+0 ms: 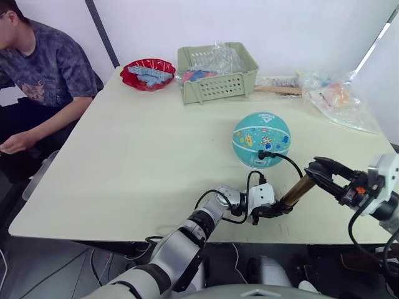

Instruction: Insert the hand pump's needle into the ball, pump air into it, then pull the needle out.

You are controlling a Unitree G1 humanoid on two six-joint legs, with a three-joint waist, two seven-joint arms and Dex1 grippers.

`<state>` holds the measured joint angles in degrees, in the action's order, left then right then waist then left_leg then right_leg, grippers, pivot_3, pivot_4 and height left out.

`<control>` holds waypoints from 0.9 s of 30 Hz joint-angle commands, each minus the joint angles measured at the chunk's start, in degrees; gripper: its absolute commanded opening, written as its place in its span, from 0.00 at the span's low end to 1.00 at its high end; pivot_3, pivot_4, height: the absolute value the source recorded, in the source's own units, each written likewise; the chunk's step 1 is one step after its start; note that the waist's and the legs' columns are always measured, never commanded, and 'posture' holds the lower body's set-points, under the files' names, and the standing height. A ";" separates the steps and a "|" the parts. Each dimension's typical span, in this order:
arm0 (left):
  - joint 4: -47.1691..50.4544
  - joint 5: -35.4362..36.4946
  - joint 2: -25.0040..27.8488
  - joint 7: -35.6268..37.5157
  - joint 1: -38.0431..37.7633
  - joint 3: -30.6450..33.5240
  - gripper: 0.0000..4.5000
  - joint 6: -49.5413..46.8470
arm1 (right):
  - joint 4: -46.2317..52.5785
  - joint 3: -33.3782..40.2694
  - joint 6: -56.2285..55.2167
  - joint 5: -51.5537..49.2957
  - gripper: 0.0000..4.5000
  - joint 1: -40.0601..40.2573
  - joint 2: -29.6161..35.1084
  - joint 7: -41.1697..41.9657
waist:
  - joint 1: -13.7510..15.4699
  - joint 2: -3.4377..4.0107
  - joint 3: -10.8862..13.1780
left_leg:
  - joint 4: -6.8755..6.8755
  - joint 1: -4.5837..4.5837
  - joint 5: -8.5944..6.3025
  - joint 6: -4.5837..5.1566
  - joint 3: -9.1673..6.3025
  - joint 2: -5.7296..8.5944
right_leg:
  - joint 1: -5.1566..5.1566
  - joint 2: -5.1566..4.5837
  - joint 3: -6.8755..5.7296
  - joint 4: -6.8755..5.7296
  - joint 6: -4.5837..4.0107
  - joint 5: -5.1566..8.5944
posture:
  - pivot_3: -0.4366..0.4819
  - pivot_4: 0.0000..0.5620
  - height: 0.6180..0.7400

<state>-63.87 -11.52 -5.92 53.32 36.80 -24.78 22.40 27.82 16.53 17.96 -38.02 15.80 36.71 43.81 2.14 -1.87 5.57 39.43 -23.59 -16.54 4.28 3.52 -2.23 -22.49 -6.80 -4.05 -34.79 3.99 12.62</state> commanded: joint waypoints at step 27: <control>-6.20 -3.61 2.29 0.15 -2.80 -1.78 0.25 -3.53 | -1.52 24.68 18.47 -24.08 0.36 -17.13 18.87 -1.10 | 0.13 0.81 1.08 | 0.03 -0.13 0.00 0.01 0.06 0.11 | -0.07 -0.14 -0.01 0.02 0.01 -0.02 | 0.48 0.27 0.98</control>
<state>-63.71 -10.87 -6.58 53.90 37.56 -24.23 22.42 26.63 34.72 36.90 -60.37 1.37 54.04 44.40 2.27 -1.06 6.65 39.46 -23.72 -16.54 4.29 3.57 -2.12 -22.57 -6.93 -4.06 -34.77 4.00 12.60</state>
